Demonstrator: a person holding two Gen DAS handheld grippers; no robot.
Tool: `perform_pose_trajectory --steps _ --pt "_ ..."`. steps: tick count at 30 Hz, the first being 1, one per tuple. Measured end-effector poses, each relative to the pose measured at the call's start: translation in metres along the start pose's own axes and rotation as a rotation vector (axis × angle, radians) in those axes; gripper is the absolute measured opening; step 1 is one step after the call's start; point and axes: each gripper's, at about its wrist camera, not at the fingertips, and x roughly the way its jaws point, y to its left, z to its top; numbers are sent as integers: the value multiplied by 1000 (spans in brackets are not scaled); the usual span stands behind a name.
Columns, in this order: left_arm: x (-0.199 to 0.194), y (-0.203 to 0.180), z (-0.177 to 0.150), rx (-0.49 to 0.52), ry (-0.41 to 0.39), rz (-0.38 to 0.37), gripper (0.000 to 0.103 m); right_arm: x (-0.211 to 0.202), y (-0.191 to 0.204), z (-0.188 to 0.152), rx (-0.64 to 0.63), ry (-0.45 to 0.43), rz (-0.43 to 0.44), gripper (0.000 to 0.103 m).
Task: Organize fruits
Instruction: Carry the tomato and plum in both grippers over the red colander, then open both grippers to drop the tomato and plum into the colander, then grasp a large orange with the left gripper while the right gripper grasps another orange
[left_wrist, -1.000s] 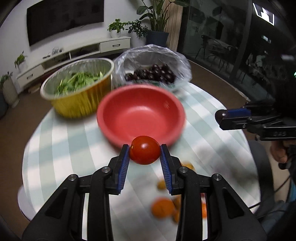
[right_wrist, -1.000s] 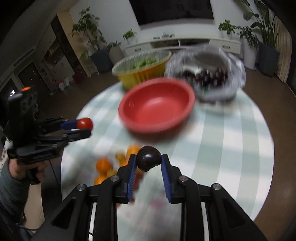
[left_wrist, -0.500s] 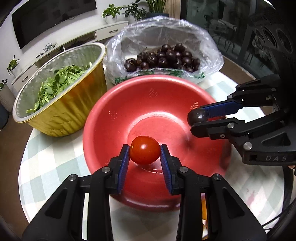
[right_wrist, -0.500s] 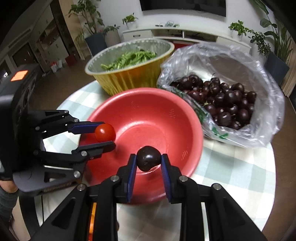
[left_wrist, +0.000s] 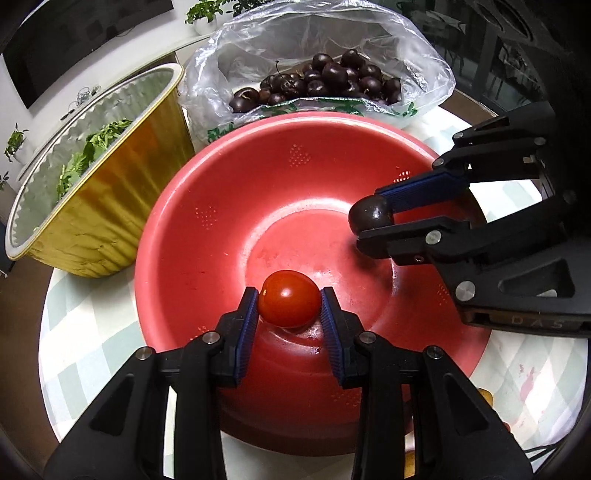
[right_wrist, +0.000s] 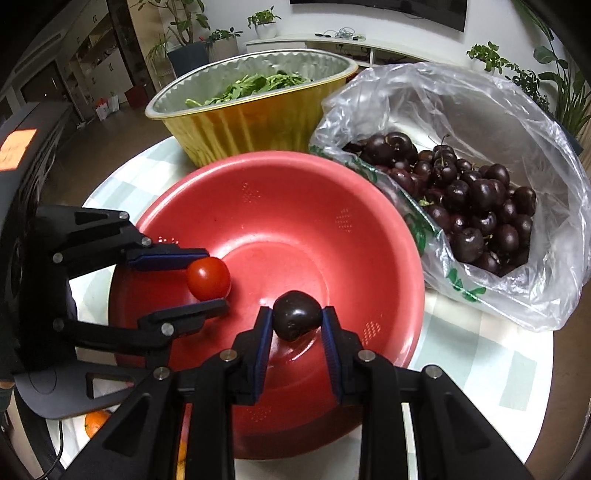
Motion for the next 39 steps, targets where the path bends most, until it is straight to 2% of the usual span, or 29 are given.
perform_pose_trajectory --steps 1,3,4,5,7,11,13,15,19,24,28,33,36,37,39 --pt "0 0 1 2 -2 2 38 0 1 1 -6 0 -1 30" --pt "-3 0 3 -1 -25 3 70 1 2 2 -16 0 -1 31" --pt "-6 1 4 -7 -34 -1 76 0 2 2 -18 0 1 32" --pt "-7 0 4 -5 -40 -5 77 0 2 2 -19 3 1 34" --pt "-8 -2 5 7 -34 9 77 -2 3 1 -18 -6 12 49" --pt "-18 1 2 -13 -38 7 77 -10 3 -2 -18 -19 10 50" --pt "-36 3 -7 -24 -64 6 77 -23 6 -6 -20 -35 -8 50" --pt "-53 4 -16 -41 -88 2 83 -41 9 -15 -24 -68 -17 51" --pt "-91 4 -47 -98 -144 -9 84 -87 18 -52 17 -149 36 64" --pt "-124 -15 -109 -158 -161 -22 87 -127 53 -119 51 -204 89 67" --pt "-135 -38 -154 -177 -136 -7 87 -129 96 -169 1 -166 118 67" --pt "-141 -60 -205 -234 -102 -26 88 -104 131 -186 -45 -85 148 66" --pt "-144 -70 -222 -241 -95 -15 88 -91 139 -187 -59 -57 148 62" --pt "-147 -73 -227 -249 -102 -21 89 -87 139 -185 -58 -47 143 61" --pt "-152 -75 -234 -267 -115 -26 103 -76 137 -182 -41 -21 132 59"
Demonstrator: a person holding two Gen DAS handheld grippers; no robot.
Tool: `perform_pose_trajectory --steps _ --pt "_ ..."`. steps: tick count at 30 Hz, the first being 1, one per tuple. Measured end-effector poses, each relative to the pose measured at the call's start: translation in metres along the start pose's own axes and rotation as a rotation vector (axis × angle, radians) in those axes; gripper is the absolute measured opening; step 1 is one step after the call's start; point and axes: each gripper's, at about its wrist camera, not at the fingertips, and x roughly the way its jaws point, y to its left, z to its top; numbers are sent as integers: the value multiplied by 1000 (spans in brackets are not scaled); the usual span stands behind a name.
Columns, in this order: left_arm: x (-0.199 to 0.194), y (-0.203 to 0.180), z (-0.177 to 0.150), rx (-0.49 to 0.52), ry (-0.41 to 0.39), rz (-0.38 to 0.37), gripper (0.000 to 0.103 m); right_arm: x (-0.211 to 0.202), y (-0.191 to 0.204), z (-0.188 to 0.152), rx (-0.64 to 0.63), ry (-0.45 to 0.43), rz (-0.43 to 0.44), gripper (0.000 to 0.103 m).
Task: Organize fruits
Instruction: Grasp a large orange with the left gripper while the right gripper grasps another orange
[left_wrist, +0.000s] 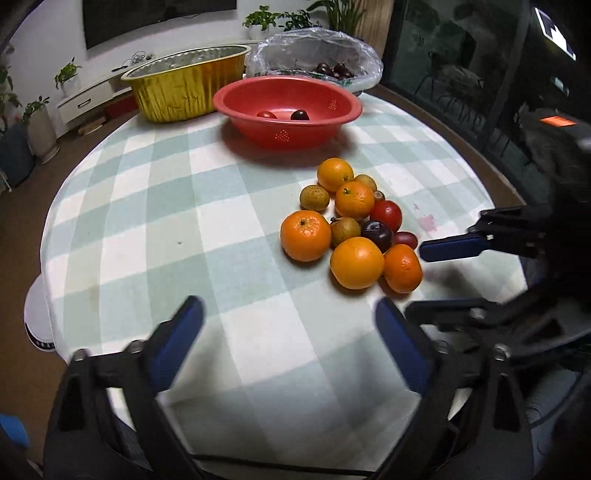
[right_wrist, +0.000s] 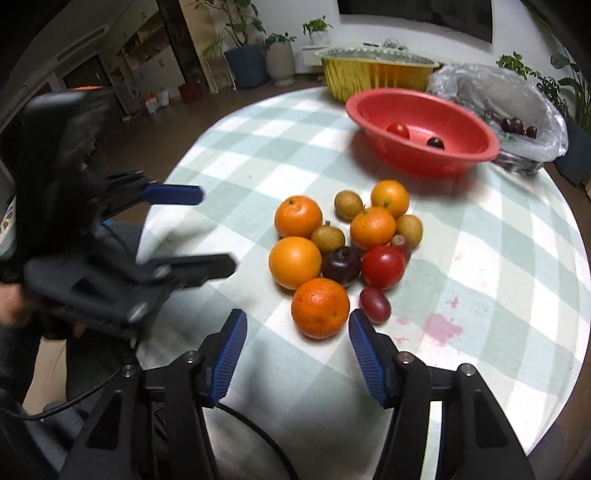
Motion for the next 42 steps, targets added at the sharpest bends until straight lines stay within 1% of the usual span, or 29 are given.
perform_pose_trajectory --steps 5,8,10,13,16,20,23,26,28,29,30,32,35,37,38,39,40,42 --pt "-2 6 3 -27 -17 9 103 8 3 -3 4 24 -18 56" --pt "-2 5 7 3 -40 32 103 12 1 -5 15 35 -21 55" --pt "0 1 7 26 -33 50 103 17 -3 -5 28 53 -20 52" --pt "4 -1 8 32 -15 45 103 19 -2 -5 13 48 -29 50" --pt "12 -4 10 30 9 30 103 19 -2 -5 10 43 -30 40" --pt "24 -16 13 56 50 16 103 14 -8 -8 40 41 -7 39" --pt "29 -26 16 70 43 1 103 5 -12 -14 57 30 8 39" --pt "37 -34 18 61 44 -17 102 -10 -23 -23 104 6 25 38" --pt "42 -39 20 57 55 -29 93 -18 -31 -29 136 -7 31 38" --pt "44 -41 21 59 62 -33 86 -24 -36 -33 152 -17 30 38" --pt "46 -43 21 62 67 -33 82 -27 -38 -35 159 -21 29 38" --pt "48 -49 21 70 70 -39 78 -33 -45 -40 178 -30 24 38" --pt "53 -55 22 76 76 -49 67 -37 -51 -44 204 -37 25 38" --pt "55 -55 22 70 73 -46 67 -38 -54 -46 212 -42 24 38" --pt "56 -55 22 66 72 -45 64 -39 -54 -46 214 -44 24 38" --pt "57 -55 23 63 69 -47 56 -40 -54 -47 213 -47 26 38" --pt "58 -54 23 62 69 -49 53 -40 -54 -47 211 -49 28 38" --pt "59 -54 24 62 65 -49 44 -41 -54 -48 209 -51 31 38"
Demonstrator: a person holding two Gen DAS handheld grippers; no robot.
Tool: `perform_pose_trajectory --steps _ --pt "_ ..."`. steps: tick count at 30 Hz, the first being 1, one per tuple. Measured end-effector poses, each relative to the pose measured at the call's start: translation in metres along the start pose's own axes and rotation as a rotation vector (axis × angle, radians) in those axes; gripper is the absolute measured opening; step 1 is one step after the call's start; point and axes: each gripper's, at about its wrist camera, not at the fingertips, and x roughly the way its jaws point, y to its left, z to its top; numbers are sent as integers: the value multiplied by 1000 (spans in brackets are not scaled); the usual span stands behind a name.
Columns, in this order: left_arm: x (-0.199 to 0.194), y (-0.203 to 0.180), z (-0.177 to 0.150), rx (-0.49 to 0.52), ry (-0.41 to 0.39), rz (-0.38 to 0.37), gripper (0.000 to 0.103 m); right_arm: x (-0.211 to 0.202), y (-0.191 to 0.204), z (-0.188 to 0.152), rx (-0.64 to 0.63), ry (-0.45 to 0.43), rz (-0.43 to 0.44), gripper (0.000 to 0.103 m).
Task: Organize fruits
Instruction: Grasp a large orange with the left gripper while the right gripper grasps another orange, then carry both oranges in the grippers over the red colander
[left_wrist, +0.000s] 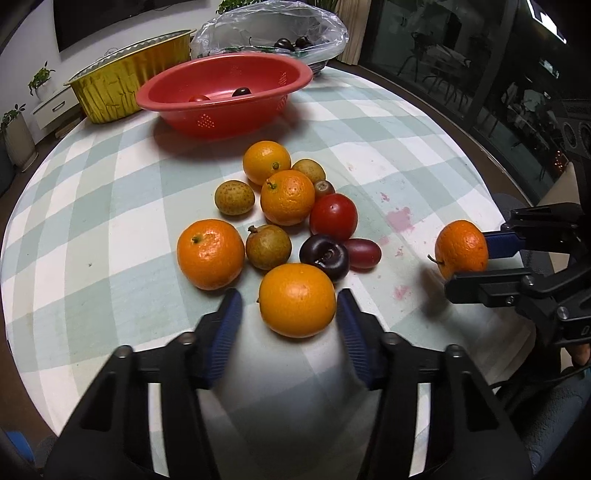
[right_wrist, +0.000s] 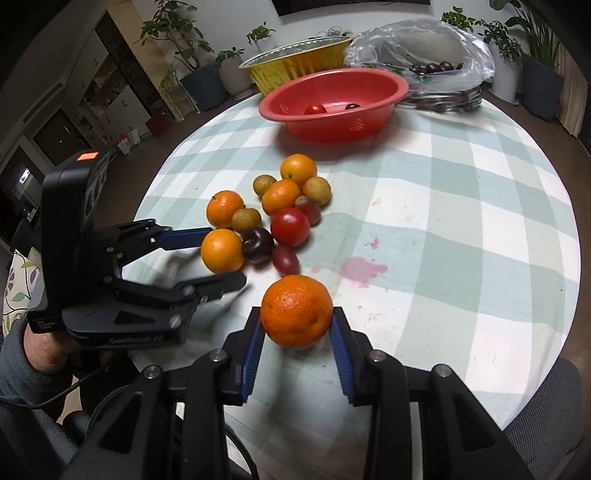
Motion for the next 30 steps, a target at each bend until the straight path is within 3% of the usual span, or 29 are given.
perform_pose_trajectory --steps 3,20,30 --pt "-1 1 0 -2 -10 -11 38 0 -1 -1 2 -1 2 38" --pt "-26 13 -13 -26 -39 -51 38 3 -9 6 28 2 19 38" --pt "-51 32 5 -35 -102 -41 38 -8 -47 33 95 -47 -11 38"
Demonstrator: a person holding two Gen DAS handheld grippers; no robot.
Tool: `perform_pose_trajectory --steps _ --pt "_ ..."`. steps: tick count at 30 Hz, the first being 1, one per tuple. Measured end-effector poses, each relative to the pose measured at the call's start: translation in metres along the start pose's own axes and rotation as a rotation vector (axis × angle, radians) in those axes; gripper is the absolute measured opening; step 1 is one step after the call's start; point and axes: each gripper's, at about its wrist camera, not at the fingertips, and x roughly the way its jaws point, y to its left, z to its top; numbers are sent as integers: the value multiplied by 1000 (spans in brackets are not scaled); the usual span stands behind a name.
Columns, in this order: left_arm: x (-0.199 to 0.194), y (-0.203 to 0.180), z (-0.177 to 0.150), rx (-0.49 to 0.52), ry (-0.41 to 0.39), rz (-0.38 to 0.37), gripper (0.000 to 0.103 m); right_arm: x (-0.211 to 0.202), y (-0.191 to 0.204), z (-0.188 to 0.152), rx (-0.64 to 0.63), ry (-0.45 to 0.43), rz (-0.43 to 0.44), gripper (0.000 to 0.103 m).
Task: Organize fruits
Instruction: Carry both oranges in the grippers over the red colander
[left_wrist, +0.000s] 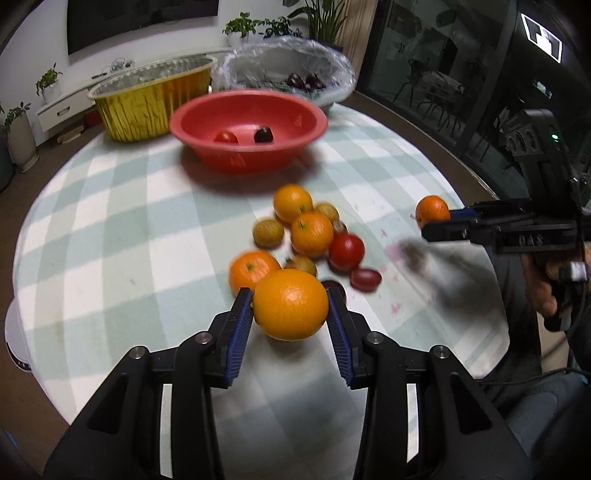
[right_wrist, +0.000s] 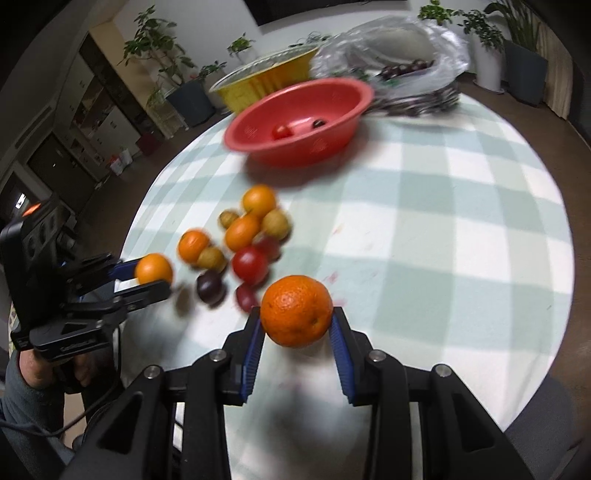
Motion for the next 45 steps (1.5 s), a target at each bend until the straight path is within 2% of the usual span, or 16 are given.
perform_pose_trajectory --steps 4,10,14,19,24,29,37,45 --pt "-9 12 17 -7 -35 0 38 -11 -18 22 27 -46 -20 38" --pt "-19 24 53 13 -102 14 37 -21 -28 57 3 -101 -64 38" --pt "-16 34 79 13 -128 22 37 -19 -25 85 -27 -128 -62 38" --pt "-1 46 118 37 -139 36 37 -1 -14 118 -75 -118 -50 38" --pt "34 56 159 87 -93 83 37 22 0 151 -109 -94 -16 38" --pt "80 56 180 140 -12 110 37 56 15 174 -178 -33 -54 38" --pt "129 42 179 200 69 81 37 91 21 176 -248 59 -99 38" --pt "149 35 177 246 99 85 38 113 18 180 -293 114 -133 38"
